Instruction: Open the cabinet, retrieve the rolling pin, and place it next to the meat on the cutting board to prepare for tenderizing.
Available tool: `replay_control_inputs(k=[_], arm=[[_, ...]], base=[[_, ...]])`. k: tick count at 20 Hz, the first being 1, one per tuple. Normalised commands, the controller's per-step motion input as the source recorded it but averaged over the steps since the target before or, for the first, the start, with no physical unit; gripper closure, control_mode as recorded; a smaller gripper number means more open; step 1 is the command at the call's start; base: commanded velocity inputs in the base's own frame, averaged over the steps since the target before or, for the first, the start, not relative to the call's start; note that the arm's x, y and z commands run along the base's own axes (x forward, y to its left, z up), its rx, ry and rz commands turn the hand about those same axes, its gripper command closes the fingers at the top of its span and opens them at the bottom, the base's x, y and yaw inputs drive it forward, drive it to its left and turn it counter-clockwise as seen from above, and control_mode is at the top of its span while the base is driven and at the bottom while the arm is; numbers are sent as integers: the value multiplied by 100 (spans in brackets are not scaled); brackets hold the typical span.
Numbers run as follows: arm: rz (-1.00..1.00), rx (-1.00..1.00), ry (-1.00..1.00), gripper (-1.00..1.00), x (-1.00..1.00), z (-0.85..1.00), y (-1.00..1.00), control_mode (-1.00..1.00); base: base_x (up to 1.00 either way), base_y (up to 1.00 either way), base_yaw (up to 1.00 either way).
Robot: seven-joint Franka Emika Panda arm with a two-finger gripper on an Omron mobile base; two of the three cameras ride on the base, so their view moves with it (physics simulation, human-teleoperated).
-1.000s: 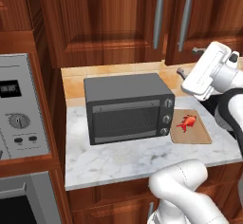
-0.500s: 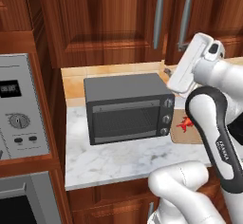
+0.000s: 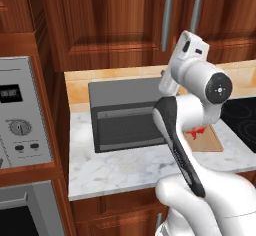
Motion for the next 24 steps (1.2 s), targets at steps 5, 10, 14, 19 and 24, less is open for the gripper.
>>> replay_control_inputs(k=[5, 10, 14, 19, 24], arm=[[-10, -20, 9, -100, 14, -21, -3, -100], [-6, -14, 17, -100, 53, -13, -6, -100], [-8, -9, 8, -100, 48, -6, -12, -100], [-12, -10, -2, -100, 6, -5, -7, -100], [-15, -10, -10, -100, 1, -2, -12, -100]], base=[[0, 0, 0], [0, 0, 0], [0, 0, 0], [0, 0, 0], [0, 0, 0]])
